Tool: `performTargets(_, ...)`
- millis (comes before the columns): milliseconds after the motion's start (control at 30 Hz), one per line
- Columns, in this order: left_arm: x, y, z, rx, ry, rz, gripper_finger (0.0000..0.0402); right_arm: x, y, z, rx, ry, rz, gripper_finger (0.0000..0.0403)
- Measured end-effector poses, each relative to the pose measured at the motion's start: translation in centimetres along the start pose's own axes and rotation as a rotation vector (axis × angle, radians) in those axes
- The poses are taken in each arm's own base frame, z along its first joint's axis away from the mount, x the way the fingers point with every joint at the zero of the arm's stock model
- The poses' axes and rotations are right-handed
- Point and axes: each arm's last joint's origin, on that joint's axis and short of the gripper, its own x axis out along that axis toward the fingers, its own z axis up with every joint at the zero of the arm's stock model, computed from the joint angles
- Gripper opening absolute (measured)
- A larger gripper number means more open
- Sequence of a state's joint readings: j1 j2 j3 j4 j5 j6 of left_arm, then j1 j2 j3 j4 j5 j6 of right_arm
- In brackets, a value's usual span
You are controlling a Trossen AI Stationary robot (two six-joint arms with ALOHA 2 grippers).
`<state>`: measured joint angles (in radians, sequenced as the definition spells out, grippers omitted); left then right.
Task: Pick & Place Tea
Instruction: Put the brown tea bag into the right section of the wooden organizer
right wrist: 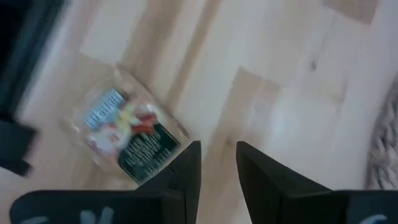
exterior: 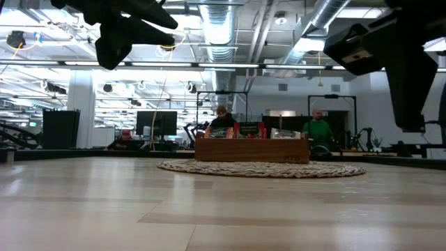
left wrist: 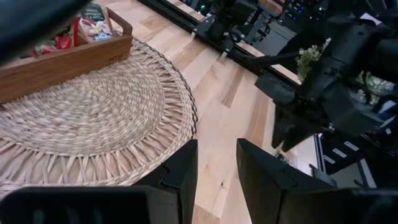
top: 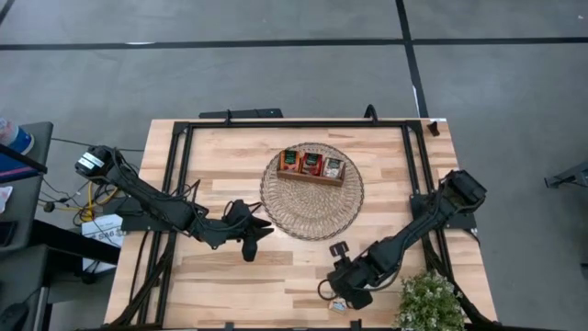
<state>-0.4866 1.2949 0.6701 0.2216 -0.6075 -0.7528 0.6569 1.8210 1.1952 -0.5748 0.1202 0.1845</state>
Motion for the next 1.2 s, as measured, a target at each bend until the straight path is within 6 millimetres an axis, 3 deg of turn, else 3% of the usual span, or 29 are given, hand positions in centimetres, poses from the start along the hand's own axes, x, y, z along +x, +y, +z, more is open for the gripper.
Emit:
performTargets(233, 0.0, 0.0, -0.1, 0.004, 0.006, 0.003, 0.0101, -0.2, 1.3, 0.4, 0.005, -0.065, 0.035, 0.0093)
performTargets(700, 0.0, 0.0, -0.1, 0.005, 0.022, -0.012, 0.0101, -0.2, 1.9, 0.6, -0.004, -0.096, 0.054, 0.0093)
performTargets(967, 0.0, 0.0, -0.1, 0.000, 0.022, -0.017, 0.0101, 4.0, 3.1, -0.2, -0.032, -0.013, 0.098, 0.0093)
performTargets(1200, 0.0, -0.1, -0.1, -0.002, 0.023, -0.022, 0.0101, 3.2, 3.1, 0.1, -0.056, -0.050, 0.036, 0.0093)
